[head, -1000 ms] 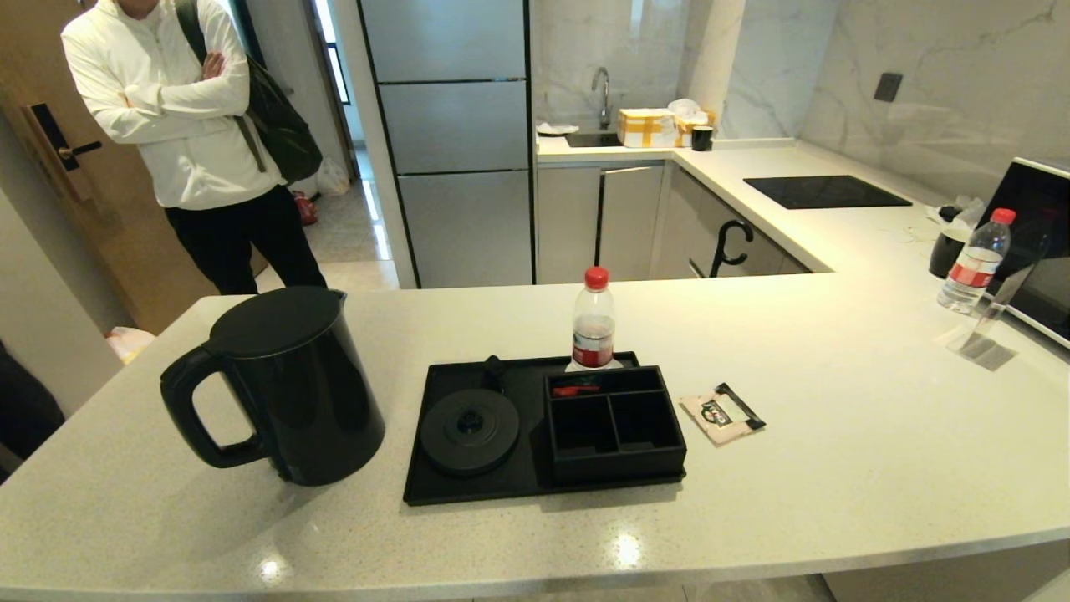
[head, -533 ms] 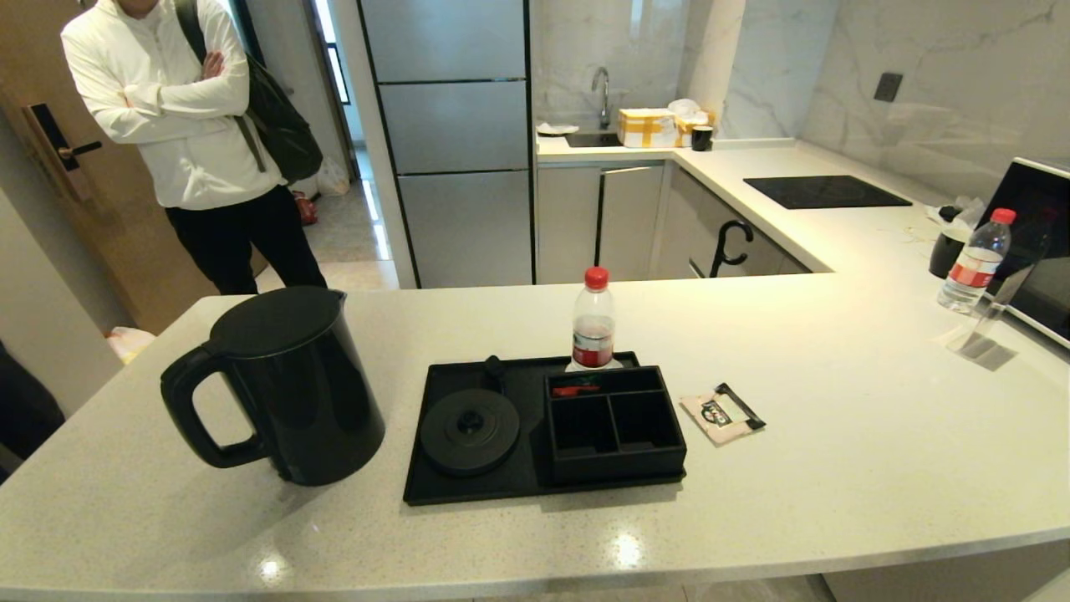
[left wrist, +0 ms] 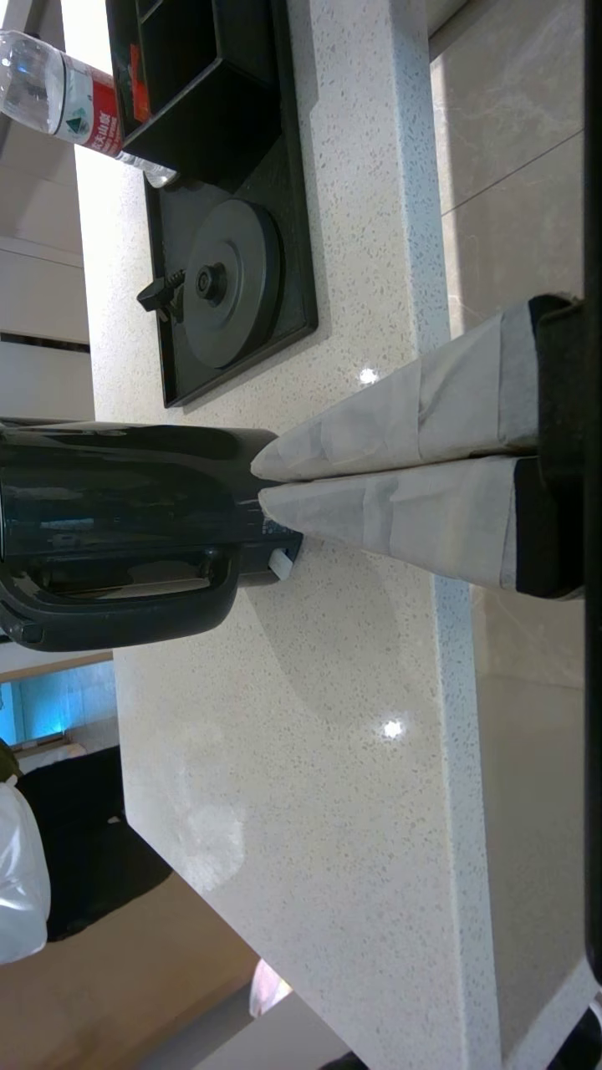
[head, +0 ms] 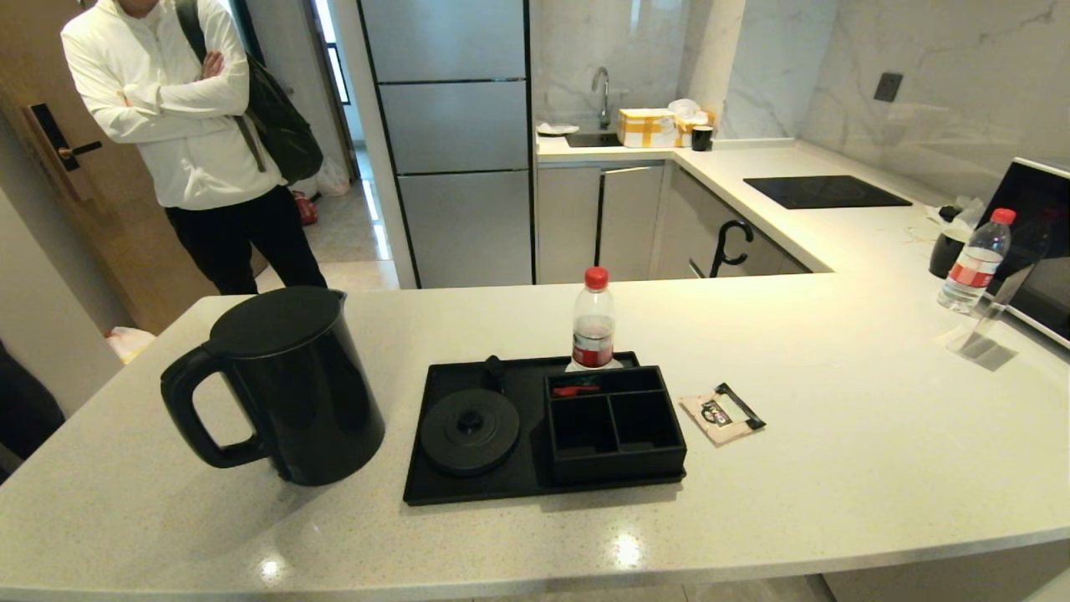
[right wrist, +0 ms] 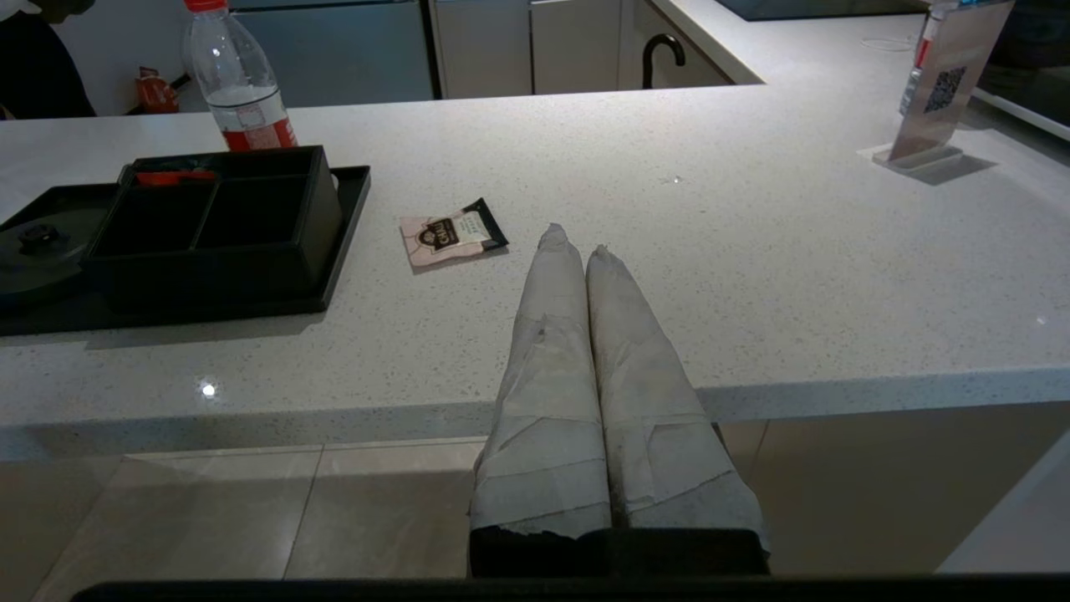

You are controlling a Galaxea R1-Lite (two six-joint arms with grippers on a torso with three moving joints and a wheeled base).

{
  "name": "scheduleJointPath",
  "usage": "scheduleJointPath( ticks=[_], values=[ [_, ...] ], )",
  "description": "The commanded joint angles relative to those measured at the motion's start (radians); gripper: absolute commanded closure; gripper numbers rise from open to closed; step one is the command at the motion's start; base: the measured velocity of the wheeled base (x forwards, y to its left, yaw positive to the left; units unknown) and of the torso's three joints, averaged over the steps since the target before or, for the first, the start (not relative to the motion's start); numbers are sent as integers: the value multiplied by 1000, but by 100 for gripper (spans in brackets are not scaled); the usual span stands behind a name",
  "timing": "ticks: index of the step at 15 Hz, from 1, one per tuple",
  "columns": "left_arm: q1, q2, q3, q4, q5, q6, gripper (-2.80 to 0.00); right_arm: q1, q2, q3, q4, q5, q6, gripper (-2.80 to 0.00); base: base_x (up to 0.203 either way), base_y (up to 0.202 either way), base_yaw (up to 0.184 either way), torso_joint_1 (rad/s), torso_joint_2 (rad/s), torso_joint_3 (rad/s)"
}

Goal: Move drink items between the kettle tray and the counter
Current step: Return the kettle to its original position

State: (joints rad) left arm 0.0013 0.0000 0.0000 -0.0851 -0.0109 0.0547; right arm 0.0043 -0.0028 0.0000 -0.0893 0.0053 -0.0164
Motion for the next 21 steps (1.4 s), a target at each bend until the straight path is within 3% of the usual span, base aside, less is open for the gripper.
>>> scheduleJointPath(
  ticks=[1, 16, 19, 21],
  values=[
    [0, 0, 35, -1, 0, 1, 0, 0, 3, 31, 0, 1, -1, 0, 0, 0, 0, 0, 0, 0],
    [0, 0, 34, 2, 1, 4, 0, 0, 3, 31, -1, 1, -1, 0, 0, 0, 0, 0, 0, 0],
    [0, 2, 32, 10, -12, 76, 0, 0, 3, 31, -1, 1, -1, 0, 0, 0, 0, 0, 0, 0],
    [1, 22, 26, 12, -12, 85, 0, 0, 3, 31, -1, 1, -1, 0, 0, 0, 0, 0, 0, 0]
  ],
)
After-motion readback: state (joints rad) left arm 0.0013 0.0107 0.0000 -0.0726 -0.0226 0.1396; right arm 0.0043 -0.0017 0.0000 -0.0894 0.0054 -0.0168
